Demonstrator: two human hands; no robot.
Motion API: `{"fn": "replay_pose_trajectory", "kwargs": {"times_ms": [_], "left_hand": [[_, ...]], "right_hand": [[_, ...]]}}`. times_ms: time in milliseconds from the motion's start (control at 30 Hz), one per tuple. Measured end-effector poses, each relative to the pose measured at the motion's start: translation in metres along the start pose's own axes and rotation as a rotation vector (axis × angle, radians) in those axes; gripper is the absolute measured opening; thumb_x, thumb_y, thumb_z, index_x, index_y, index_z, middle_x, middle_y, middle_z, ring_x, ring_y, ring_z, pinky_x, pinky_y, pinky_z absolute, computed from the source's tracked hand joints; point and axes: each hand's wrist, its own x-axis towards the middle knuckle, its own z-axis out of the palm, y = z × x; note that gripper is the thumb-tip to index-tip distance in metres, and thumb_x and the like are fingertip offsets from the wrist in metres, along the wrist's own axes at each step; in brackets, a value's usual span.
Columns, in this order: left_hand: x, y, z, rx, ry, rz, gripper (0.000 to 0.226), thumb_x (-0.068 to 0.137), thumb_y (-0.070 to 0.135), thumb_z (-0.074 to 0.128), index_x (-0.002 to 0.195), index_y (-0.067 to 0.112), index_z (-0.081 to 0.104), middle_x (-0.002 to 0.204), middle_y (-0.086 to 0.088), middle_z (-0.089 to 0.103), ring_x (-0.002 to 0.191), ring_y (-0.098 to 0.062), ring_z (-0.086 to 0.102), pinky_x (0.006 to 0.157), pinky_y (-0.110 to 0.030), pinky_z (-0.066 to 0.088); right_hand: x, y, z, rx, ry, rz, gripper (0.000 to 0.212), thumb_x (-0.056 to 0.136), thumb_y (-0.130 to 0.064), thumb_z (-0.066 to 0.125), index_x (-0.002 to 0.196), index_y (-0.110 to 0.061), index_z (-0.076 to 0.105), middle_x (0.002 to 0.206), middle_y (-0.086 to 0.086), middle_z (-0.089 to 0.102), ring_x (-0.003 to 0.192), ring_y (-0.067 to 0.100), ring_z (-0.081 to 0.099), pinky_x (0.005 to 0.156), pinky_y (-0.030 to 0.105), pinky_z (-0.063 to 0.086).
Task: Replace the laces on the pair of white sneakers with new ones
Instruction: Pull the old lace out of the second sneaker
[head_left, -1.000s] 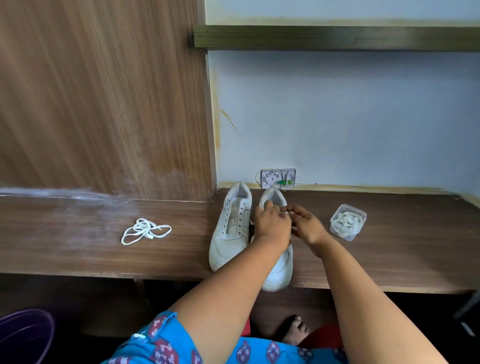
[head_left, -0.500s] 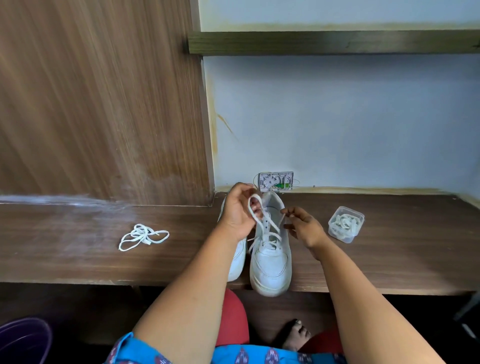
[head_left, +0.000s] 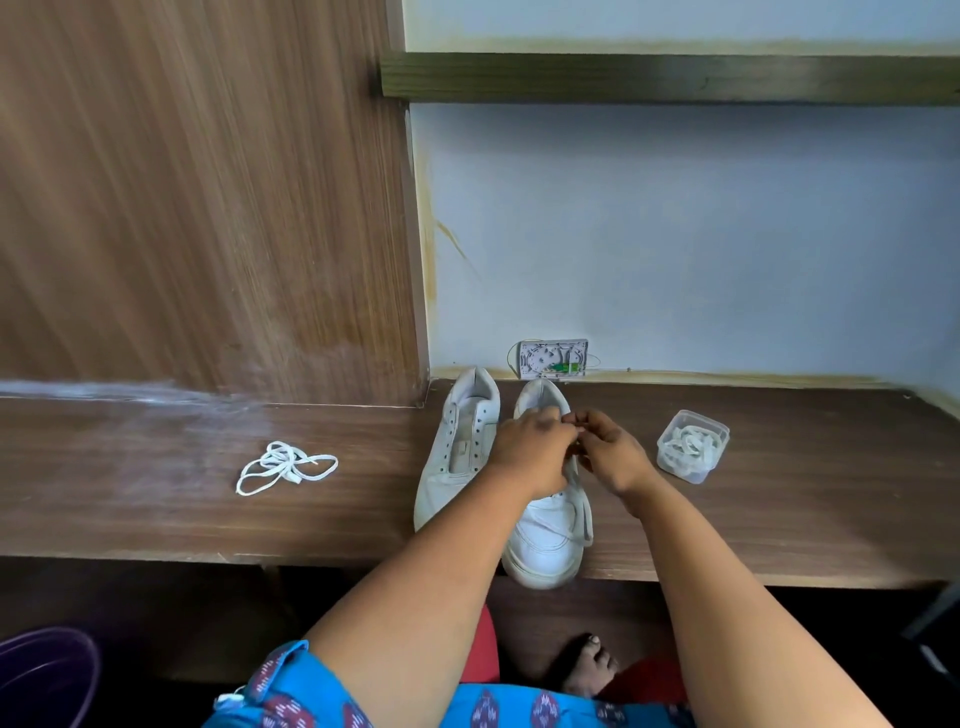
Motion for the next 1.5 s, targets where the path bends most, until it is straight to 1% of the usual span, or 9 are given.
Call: {"fn": "replay_pose_trajectory", "kwargs": {"times_ms": [200,333,433,500,700,800,1067,1267,1500], "left_hand": [[0.004,0.002,0.009,-0.054,0.012,0.043,0.018,0.086,0.024,0.064,0.097,0.011,0.071,0.108,-0.007,0.057,0.107,-0.028,0.054,0.082,-0.036,0.046],[-0.002,-0.006,-0.012,-1.035,0.305,-0.178,0.005,0.082,0.008,0.072,0.078,0.008,0.073,0.08,0.005,0.059,0.078,-0.009,0.057,0.073,-0.023,0.045],[-0.006,-0.022,-0.054,-1.819,0.525,-0.37,0.033,0.091,0.014,0.06,0.062,0.021,0.071,0.07,0.01,0.066,0.062,-0.001,0.052,0.058,-0.017,0.035],[-0.007,-0.041,-0.068,-1.997,0.601,-0.445,0.034,0.093,0.021,0.057,0.061,0.02,0.07,0.066,0.011,0.061,0.055,-0.002,0.043,0.054,-0.019,0.029],[-0.013,-0.061,-0.036,-1.412,0.892,-0.93,0.023,0.069,0.008,0.057,0.054,0.016,0.043,0.055,0.001,0.038,0.061,-0.02,0.034,0.053,-0.028,0.026],[-0.011,-0.067,-0.031,-0.944,0.79,-1.047,0.014,0.074,0.01,0.058,0.072,0.022,0.051,0.099,-0.005,0.058,0.094,-0.028,0.052,0.073,-0.03,0.041],[-0.014,-0.037,-0.007,-0.255,-0.199,-0.164,0.032,0.075,0.021,0.066,0.102,0.036,0.06,0.119,0.003,0.039,0.12,-0.021,0.03,0.105,-0.041,0.026],[-0.016,-0.03,-0.016,-0.149,-0.342,-0.149,0.012,0.084,0.024,0.057,0.084,0.033,0.065,0.11,0.004,0.047,0.118,-0.024,0.036,0.102,-0.042,0.03],[-0.019,-0.03,-0.027,0.046,-0.628,-0.324,0.035,0.083,0.022,0.055,0.116,0.016,0.066,0.142,-0.011,0.036,0.138,-0.029,0.019,0.108,-0.048,0.022]], "right_hand": [[-0.004,-0.001,-0.001,0.031,-0.005,0.001,0.022,0.082,-0.033,0.046,0.095,-0.037,0.064,0.082,-0.005,0.069,0.08,0.02,0.062,0.083,0.047,0.052],[-0.008,-0.007,-0.003,0.203,0.015,0.069,0.017,0.093,-0.025,0.049,0.087,-0.022,0.065,0.086,-0.001,0.066,0.081,0.019,0.06,0.077,0.035,0.046],[-0.006,-0.007,-0.005,0.22,-0.006,0.092,0.023,0.099,-0.024,0.045,0.092,-0.027,0.068,0.098,-0.005,0.065,0.085,0.015,0.062,0.08,0.03,0.045],[-0.007,-0.008,-0.005,0.167,-0.021,0.068,0.015,0.093,-0.027,0.053,0.095,-0.031,0.068,0.095,-0.006,0.065,0.084,0.013,0.061,0.08,0.03,0.045],[-0.014,-0.029,-0.009,-0.402,-0.198,-0.158,0.024,0.074,-0.037,0.079,0.095,-0.035,0.071,0.088,-0.003,0.059,0.07,0.004,0.05,0.071,0.028,0.045],[-0.02,-0.038,-0.005,-0.571,-0.369,-0.121,0.02,0.07,-0.033,0.082,0.087,-0.026,0.072,0.076,-0.009,0.056,0.069,0.006,0.049,0.063,0.022,0.042],[-0.023,-0.033,-0.021,-0.462,-0.409,-0.021,0.019,0.083,-0.02,0.062,0.095,-0.032,0.071,0.086,-0.008,0.062,0.079,0.008,0.054,0.072,0.02,0.043],[-0.029,-0.032,-0.016,-0.396,-0.532,0.069,0.028,0.078,-0.01,0.073,0.102,-0.025,0.069,0.079,0.0,0.061,0.074,0.009,0.053,0.071,0.018,0.043],[-0.03,-0.044,-0.011,-0.581,-0.408,0.096,0.013,0.079,-0.02,0.061,0.074,-0.022,0.072,0.072,-0.008,0.068,0.071,0.007,0.057,0.065,0.021,0.044]]}}
